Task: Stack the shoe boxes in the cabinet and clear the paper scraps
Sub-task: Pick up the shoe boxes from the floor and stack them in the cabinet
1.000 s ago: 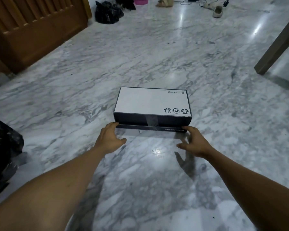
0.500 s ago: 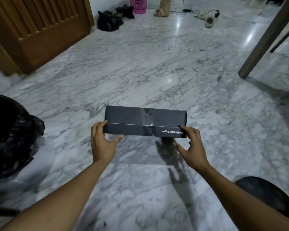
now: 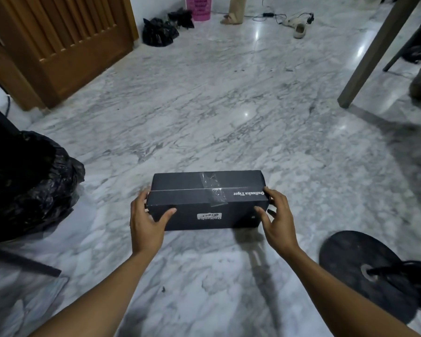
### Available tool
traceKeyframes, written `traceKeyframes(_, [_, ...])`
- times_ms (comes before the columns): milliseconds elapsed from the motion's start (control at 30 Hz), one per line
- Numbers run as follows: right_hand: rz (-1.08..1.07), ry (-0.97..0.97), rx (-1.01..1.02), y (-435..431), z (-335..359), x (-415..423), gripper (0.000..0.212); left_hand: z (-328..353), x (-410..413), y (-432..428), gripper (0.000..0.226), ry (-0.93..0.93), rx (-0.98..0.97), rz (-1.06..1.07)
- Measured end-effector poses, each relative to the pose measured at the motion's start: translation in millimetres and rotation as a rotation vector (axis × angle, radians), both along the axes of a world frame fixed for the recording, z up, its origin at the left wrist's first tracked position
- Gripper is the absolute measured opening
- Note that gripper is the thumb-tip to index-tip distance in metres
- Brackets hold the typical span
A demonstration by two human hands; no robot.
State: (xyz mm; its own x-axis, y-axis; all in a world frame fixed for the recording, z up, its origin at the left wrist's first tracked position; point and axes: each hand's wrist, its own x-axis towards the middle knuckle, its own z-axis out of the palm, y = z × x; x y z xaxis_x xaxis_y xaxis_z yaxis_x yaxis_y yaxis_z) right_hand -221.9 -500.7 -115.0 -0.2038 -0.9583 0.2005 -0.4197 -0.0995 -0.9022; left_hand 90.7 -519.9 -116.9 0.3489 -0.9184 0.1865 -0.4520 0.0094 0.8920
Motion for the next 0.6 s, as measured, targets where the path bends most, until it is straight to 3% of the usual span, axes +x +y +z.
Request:
traceKeyframes(100, [0.008, -0.05, 0.049, 7, -12, 4, 0.062, -17, -4, 8, 0.08, 0.153, 0.075, 0.084])
traceKeyframes(267, [0.04, -0.066, 0.134, 17, -27, 9, 0.087, -50, -2, 27, 0.05, 0.161, 0.188, 0.066])
traceKeyframes(467, [0.174, 0.085, 0.329, 27, -50, -1, 0.106, -60, 1, 33, 0.067, 0.157, 0.257, -0.043])
traceKeyframes(600, [0.153, 0.065, 0.296, 24, -43, 1, 0.111, -54, 4, 34, 0.087, 0.049, 0.232, -0.086])
